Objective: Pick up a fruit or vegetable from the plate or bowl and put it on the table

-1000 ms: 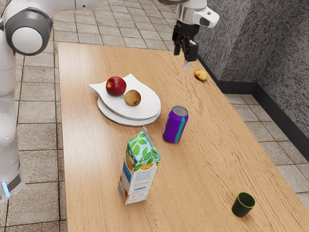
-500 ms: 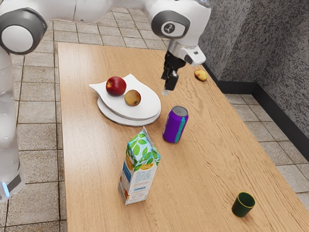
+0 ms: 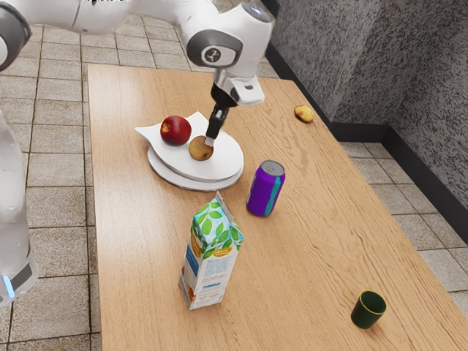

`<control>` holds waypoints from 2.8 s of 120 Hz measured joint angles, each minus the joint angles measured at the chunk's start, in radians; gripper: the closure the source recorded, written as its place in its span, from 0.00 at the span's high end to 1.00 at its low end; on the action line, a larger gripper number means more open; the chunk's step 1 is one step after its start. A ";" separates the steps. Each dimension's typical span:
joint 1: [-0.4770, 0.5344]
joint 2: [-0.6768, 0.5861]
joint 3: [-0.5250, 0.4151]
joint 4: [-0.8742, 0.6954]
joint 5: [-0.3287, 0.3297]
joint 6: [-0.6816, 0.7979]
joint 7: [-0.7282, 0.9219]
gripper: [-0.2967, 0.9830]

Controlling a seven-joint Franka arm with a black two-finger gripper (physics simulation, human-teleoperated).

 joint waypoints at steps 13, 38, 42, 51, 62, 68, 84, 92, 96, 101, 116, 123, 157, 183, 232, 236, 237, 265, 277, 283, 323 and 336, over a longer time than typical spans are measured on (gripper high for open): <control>-0.001 -0.019 0.014 -0.055 0.000 0.034 0.045 0.77; 0.034 -0.020 0.026 -0.102 0.001 0.095 0.114 0.77; 0.039 -0.019 0.027 -0.104 0.001 0.104 0.123 0.77; 0.052 -0.016 0.027 -0.105 0.002 0.121 0.143 0.77; 0.066 -0.005 0.027 -0.107 0.002 0.139 0.165 0.77; 0.069 0.001 0.027 -0.108 0.002 0.147 0.177 0.77; 0.078 0.022 0.027 -0.120 0.000 0.160 0.205 0.77; 0.084 0.025 0.026 -0.133 -0.002 0.165 0.216 0.77; 0.087 0.025 0.026 -0.138 -0.003 0.166 0.222 0.77; 0.088 0.026 0.026 -0.142 -0.005 0.169 0.228 0.77; 0.089 0.026 0.025 -0.147 -0.007 0.178 0.244 0.77; 0.089 0.030 0.025 -0.148 -0.008 0.185 0.251 0.77; 0.099 0.068 0.025 -0.150 -0.034 0.214 0.275 0.68; 0.125 0.072 0.025 -0.150 -0.048 0.212 0.272 0.57; 0.121 -0.052 -0.019 -0.118 -0.070 0.099 0.207 0.56; 0.121 -0.071 -0.038 -0.117 -0.080 0.082 0.201 0.56; 0.121 -0.076 -0.043 -0.117 -0.083 0.077 0.199 0.56; 0.120 -0.139 -0.181 -0.119 -0.175 -0.041 0.161 0.56; 0.119 -0.145 -0.225 -0.123 -0.217 -0.074 0.147 0.56; 0.118 -0.145 -0.237 -0.124 -0.235 -0.086 0.141 0.56; 0.117 -0.140 -0.284 -0.128 -0.292 -0.124 0.112 0.56; 0.117 -0.139 -0.292 -0.129 -0.309 -0.134 0.105 0.56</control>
